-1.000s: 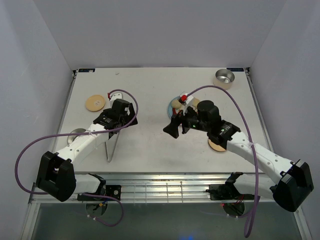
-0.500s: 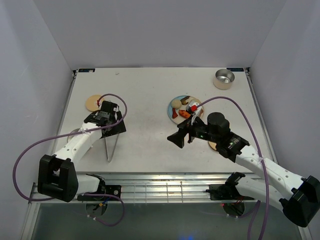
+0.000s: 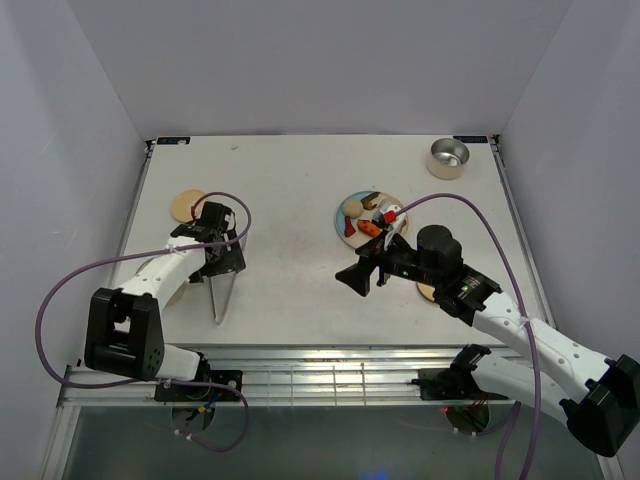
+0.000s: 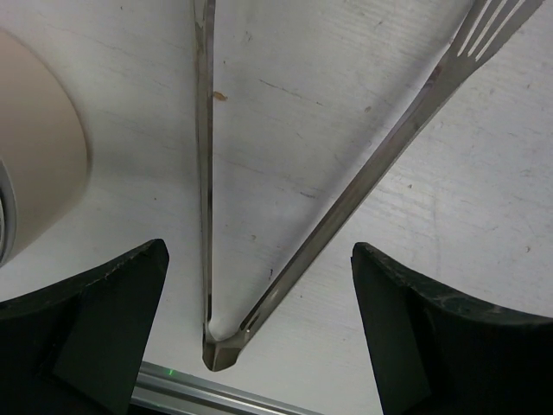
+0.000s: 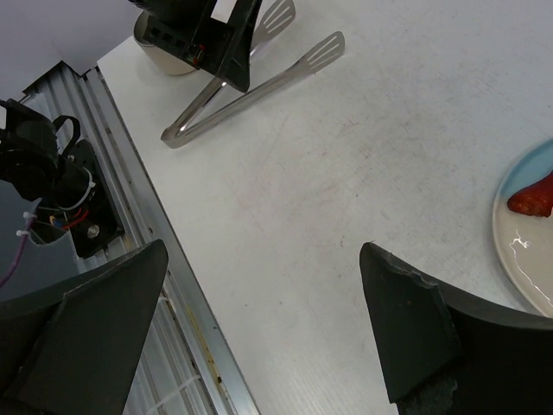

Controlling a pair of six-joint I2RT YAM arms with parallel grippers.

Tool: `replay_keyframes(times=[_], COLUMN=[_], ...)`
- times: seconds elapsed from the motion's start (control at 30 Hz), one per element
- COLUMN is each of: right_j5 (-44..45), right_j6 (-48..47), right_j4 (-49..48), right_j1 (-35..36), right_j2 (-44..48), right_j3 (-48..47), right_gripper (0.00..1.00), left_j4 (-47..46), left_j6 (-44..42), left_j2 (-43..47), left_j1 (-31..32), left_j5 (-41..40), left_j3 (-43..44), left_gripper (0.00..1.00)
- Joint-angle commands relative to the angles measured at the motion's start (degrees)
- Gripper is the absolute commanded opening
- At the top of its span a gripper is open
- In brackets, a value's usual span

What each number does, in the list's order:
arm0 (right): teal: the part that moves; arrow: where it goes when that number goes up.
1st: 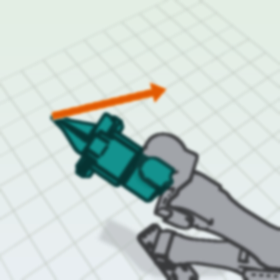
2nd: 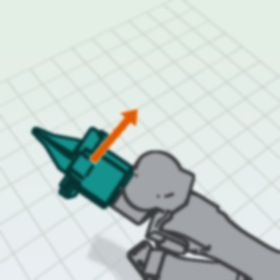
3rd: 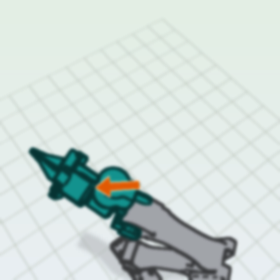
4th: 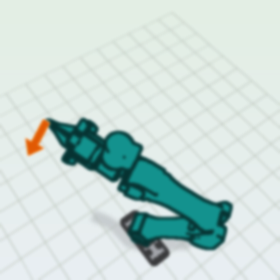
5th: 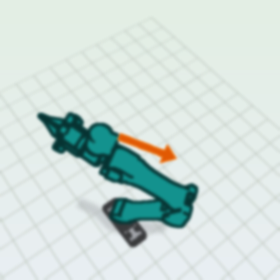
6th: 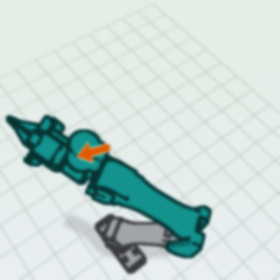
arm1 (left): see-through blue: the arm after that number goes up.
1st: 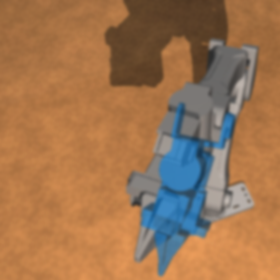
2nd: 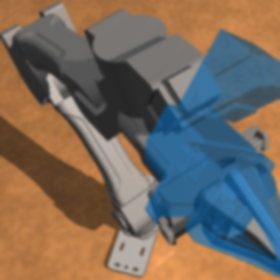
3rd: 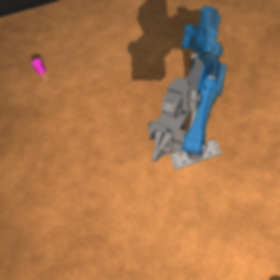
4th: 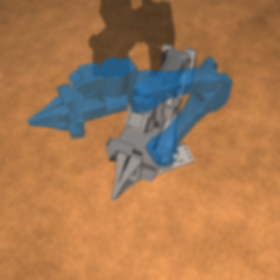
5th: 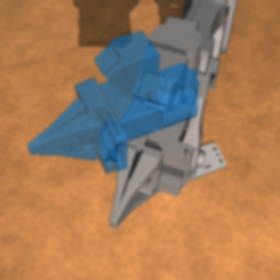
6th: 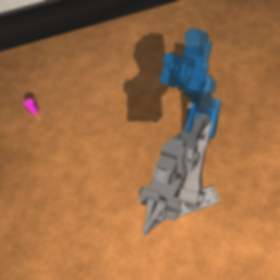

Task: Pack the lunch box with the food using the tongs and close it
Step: Pick up the clamp at the center of the board.

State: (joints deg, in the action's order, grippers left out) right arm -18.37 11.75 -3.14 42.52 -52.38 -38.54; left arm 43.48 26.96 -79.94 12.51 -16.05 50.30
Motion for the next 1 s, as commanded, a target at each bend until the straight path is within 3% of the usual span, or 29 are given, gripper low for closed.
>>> replay_keyframes(times=[0.0, 0.57, 0.97], right_j5=[0.26, 1.32, 1.06], right_j6=[-0.67, -0.94, -1.03], right_j4=[-1.08, -1.17, -1.17], right_j1=[0.19, 0.19, 0.19], right_j2=[0.96, 1.14, 0.7], right_j3=[-1.27, -1.27, -1.27], right_gripper=[0.97, 0.97, 0.97], left_j4=[-3.57, -4.46, -5.87], left_j6=[-2.95, -5.16, -1.65], left_j2=[0.15, -8.03, -5.75], left_j1=[-1.61, -1.88, -0.21], left_j5=[2.24, 4.63, 9.46], left_j3=[-0.73, -0.65, -0.56], left_gripper=[0.98, 0.98, 0.91])
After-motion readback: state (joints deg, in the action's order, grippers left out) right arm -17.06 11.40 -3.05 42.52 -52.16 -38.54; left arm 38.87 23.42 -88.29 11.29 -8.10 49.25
